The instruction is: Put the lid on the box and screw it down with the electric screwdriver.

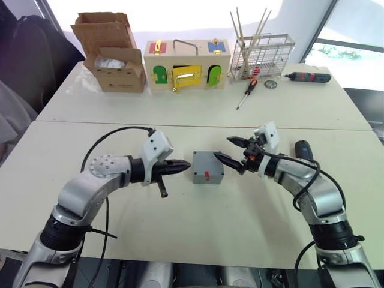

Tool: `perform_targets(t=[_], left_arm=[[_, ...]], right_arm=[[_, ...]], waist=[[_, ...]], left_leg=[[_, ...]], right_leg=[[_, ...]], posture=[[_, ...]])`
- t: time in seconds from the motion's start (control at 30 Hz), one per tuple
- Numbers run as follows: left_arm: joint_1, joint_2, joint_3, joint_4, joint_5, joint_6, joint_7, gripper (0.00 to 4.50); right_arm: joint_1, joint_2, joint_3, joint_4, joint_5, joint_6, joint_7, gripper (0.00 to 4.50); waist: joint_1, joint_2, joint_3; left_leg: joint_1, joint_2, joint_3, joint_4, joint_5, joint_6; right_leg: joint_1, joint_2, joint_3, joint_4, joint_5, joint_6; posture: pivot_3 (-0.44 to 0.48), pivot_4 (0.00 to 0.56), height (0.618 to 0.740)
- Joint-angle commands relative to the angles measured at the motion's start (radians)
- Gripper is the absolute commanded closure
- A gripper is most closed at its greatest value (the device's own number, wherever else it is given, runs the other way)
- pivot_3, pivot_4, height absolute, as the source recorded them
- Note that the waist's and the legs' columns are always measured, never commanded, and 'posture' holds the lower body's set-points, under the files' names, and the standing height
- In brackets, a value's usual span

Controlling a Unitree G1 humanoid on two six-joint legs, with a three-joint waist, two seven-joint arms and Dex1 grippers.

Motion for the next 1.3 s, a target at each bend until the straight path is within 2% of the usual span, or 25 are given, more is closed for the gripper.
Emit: perform_targets(t=[0.03,0.13,0.23,0.3,0.37,0.43,0.57,0.67,0.73,0.8,0.9,0.97,1.1,1.3], left_arm=[[-0.014,0.0,-0.001,-0.01,0.003,-0.022,-0.005,4.5],[-0.028,-0.005,-0.006,-0.006,0.007,-0.037,-0.013,4.5],[-0.059,-0.026,-0.012,-0.021,-0.018,-0.038,-0.028,4.5],[-0.089,-0.059,-0.029,-0.037,-0.046,-0.037,-0.047,4.5],[-0.108,-0.08,-0.054,-0.048,-0.058,-0.04,-0.066,4.5],[-0.116,-0.089,-0.077,-0.051,-0.054,-0.049,-0.081,4.5],[-0.131,-0.113,-0.136,-0.034,-0.028,-0.082,-0.103,4.5],[-0.138,-0.114,-0.167,-0.022,0.0,-0.116,-0.118,4.5],[-0.14,-0.118,-0.181,-0.023,0.011,-0.126,-0.12,4.5],[-0.14,-0.119,-0.193,-0.028,0.021,-0.132,-0.119,4.5],[-0.119,-0.111,-0.219,-0.066,0.044,-0.134,-0.108,4.5],[-0.103,-0.098,-0.23,-0.09,0.061,-0.132,-0.098,4.5],[-0.085,-0.101,-0.228,-0.117,0.064,-0.114,-0.071,4.5],[-0.054,-0.125,-0.214,-0.162,0.037,-0.081,-0.025,4.5]], right_arm=[[0.0,-0.014,-0.072,-0.073,0.05,0.023,-0.002,0.02],[-0.023,-0.004,-0.178,-0.113,0.132,0.107,-0.063,0.02],[-0.142,0.014,-0.377,-0.1,0.309,0.337,-0.231,0.02],[-0.238,-0.068,-0.475,-0.069,0.424,0.541,-0.262,0.02],[-0.288,-0.172,-0.487,-0.053,0.428,0.623,-0.253,0.02],[-0.303,-0.275,-0.447,-0.041,0.37,0.6,-0.228,0.02],[-0.352,-0.546,-0.335,0.044,0.392,0.767,-0.087,0.02],[-0.377,-0.788,-0.135,0.125,0.4,0.942,0.062,0.02],[-0.389,-0.88,-0.035,0.167,0.412,0.992,0.16,0.02],[-0.414,-0.908,0.035,0.22,0.381,0.984,0.207,0.02],[-0.42,-0.937,0.217,0.295,0.232,0.844,0.309,0.02],[-0.466,-0.901,0.297,0.391,0.143,0.746,0.382,0.02],[-0.578,-0.836,0.43,0.564,0.017,0.724,0.495,0.02],[-0.65,-0.757,0.578,0.71,-0.125,0.739,0.615,0.02]], waist=[[0.0,0.0,0.0],[0.001,0.0,0.0],[0.0,0.001,0.0],[0.004,0.001,0.001],[0.009,0.002,0.001],[0.01,0.002,0.001],[0.006,0.003,0.002],[0.001,0.004,0.003],[0.0,0.004,0.003],[-0.004,0.004,0.003],[-0.006,0.005,0.003],[-0.004,0.006,0.004],[-0.002,0.007,0.005],[0.001,0.007,0.005]], left_leg=[[0.0,0.0,0.0,0.0,0.0,0.0],[0.0,0.0,0.0,0.0,0.0,0.0],[0.0,0.0,0.0,0.0,0.0,0.0],[-0.001,0.0,0.0,0.0,0.0,0.0],[-0.001,-0.001,0.0,0.0,0.0,0.0],[-0.001,0.0,0.0,-0.001,0.0,0.0],[-0.002,-0.001,0.004,0.0,-0.003,0.006],[-0.001,-0.001,0.004,0.001,-0.004,0.008],[-0.001,-0.001,0.003,0.001,-0.004,0.008],[-0.001,0.0,0.004,0.001,-0.004,0.008],[-0.001,0.0,0.006,0.001,-0.004,0.009],[-0.001,0.0,0.006,0.001,-0.004,0.009],[-0.001,0.0,0.006,0.001,-0.004,0.008],[-0.002,-0.001,0.006,0.001,-0.003,0.007]], right_leg=[[0.0,0.0,0.0,0.0,0.0,0.0],[0.0,0.0,0.0,0.0,0.0,0.0],[0.0,0.0,0.0,0.0,0.0,0.0],[0.0,-0.001,0.0,0.0,0.0,0.0],[-0.001,-0.002,0.0,0.0,0.0,0.0],[-0.001,-0.002,-0.001,-0.001,0.0,0.0],[0.0,-0.004,0.0,-0.002,0.0,0.0],[0.0,-0.004,0.0,-0.002,0.0,0.0],[0.001,-0.004,-0.001,-0.003,0.0,0.0],[0.001,-0.003,-0.001,-0.004,0.0,-0.001],[0.0,-0.003,0.0,-0.005,0.0,0.0],[0.0,-0.003,0.0,-0.005,0.0,0.0],[-0.001,-0.003,0.001,-0.004,0.0,0.0],[-0.001,-0.003,0.0,-0.004,0.0,0.0]], posture=[[0.0,0.15,0.735],[0.0,0.15,0.735],[0.0,0.15,0.735],[0.0,0.15,0.735],[0.0,0.15,0.735],[0.0,0.15,0.735],[0.0,0.15,0.735],[0.0,0.15,0.735],[0.0,0.15,0.735],[0.0,0.15,0.735],[0.0,0.15,0.735],[0.0,0.15,0.735],[0.0,0.15,0.735],[0.0,0.15,0.735]])
